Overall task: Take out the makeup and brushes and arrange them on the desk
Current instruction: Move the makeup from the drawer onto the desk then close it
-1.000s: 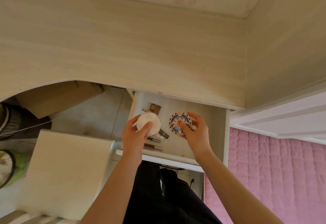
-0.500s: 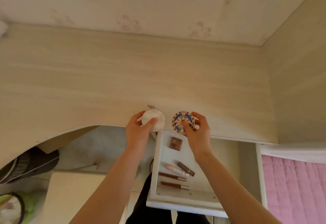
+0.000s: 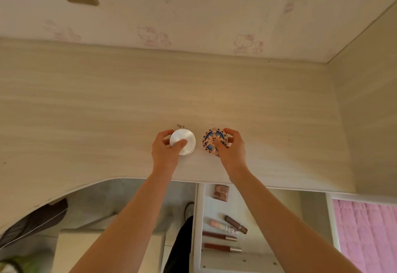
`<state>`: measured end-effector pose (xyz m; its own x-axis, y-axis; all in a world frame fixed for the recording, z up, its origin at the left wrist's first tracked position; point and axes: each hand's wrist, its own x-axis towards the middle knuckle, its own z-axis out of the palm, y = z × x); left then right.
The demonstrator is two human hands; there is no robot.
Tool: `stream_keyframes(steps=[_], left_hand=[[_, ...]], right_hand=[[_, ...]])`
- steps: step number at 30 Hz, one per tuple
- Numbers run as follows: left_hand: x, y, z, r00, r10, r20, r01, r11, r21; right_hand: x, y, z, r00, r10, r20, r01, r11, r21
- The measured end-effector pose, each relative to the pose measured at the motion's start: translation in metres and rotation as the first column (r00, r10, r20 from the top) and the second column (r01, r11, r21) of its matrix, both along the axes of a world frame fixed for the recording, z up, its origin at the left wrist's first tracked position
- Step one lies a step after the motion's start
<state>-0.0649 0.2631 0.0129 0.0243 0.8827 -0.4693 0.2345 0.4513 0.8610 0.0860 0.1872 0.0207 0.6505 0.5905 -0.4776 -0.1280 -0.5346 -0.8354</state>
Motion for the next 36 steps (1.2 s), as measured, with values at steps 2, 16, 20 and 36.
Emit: stream_keyframes(steps=[2,16,20,36], left_hand=[[-0.002,-0.001,-0.004,1.0,-0.002,-0.028,0.002,1.0,-0.006],[-0.004,-0.011,-0.011,0.933,-0.157,-0.323,0.215,0.965,0.152],[-0.005,-0.012,-0.012,0.885,-0.172,-0.432,0.256,0.956,0.144],[-0.007,-0.028,-0.014,0.696,-0.233,-0.679,0.591,0.723,0.357]], right_hand=[[-0.001,0.001,-0.004,1.0,0.024,-0.015,-0.024,1.0,-0.016],[-0.007,-0.011,-0.018,0.956,0.206,0.21,-0.19,0.977,-0.096],[-0.007,-0.014,-0.022,0.897,0.307,0.319,-0.258,0.948,-0.186],[-0.013,-0.015,-0.02,0.645,0.498,0.58,-0.362,0.867,-0.342]])
